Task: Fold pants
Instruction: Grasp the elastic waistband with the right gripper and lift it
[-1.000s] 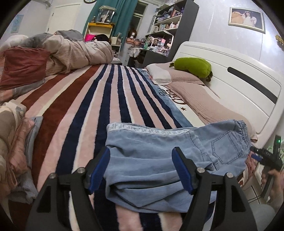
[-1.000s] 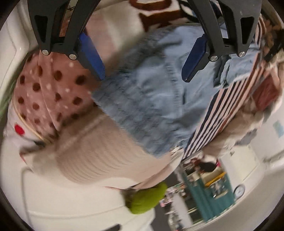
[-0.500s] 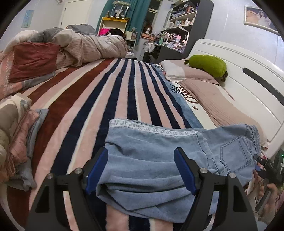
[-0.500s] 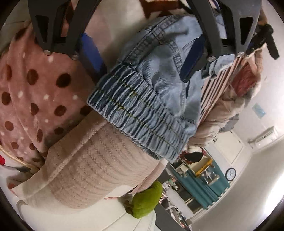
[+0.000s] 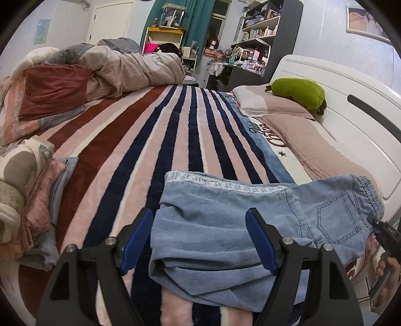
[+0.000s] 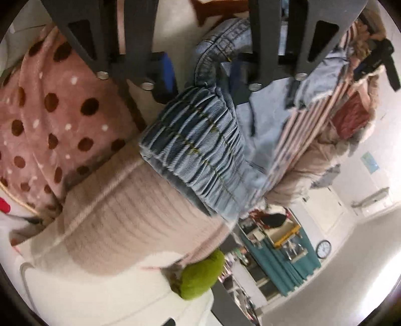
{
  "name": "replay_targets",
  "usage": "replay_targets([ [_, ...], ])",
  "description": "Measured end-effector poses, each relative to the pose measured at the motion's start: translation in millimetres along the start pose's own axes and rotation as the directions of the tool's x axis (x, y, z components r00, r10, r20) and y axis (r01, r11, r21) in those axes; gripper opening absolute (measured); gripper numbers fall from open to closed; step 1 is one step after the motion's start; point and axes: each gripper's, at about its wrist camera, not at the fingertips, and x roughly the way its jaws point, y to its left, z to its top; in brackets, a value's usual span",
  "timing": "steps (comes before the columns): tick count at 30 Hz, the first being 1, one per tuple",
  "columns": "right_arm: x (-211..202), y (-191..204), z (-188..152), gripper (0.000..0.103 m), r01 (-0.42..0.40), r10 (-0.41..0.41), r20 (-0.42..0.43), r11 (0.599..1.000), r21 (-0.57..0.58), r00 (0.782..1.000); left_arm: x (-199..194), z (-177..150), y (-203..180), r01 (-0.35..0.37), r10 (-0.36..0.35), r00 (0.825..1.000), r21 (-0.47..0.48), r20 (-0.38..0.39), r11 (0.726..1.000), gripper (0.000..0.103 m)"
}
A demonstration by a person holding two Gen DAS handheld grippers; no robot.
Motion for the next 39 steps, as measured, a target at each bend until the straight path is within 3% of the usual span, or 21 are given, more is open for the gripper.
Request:
replay_targets([
  [8,-21.5,75.9,25.1,0.018,-0.128,0.137,0.046,0.979,-0.157,0.989,-16.3,3.5,18.6,0.035,-0.033,0.998,-0.031,0.060,0.999,0.073],
  [20,21.8,256.9,40.7,0.014,-0.303,0.288,-0.100,0.857,-0.417,0.952,-47.7,-2.3,67.3,0.023,-0.023,0.992,0.002,0.125,1.000,0.073],
  [27,63.6,331.8,-4.1,0.014,-0.383,0.275,-0.279,0.781,-0.494,0.920,-54.5,-7.6,84.9,0.041,-0.039,0.990,-0.013,0.136,0.999,0.073],
  [35,106.6,357.4,-67.0,0.014,-0.415,0.183,-0.428,0.725,-0.549,0.885,-50.0,-11.7,93.1,0.070,-0.067,0.991,-0.018,0.113,0.997,0.073],
  [39,118.4,364.0,-91.0,0.017,-0.453,0.143,-0.509,0.692,-0.562,0.849,-42.5,-10.7,89.9,0.100,-0.098,0.991,-0.015,0.096,0.995,0.073],
])
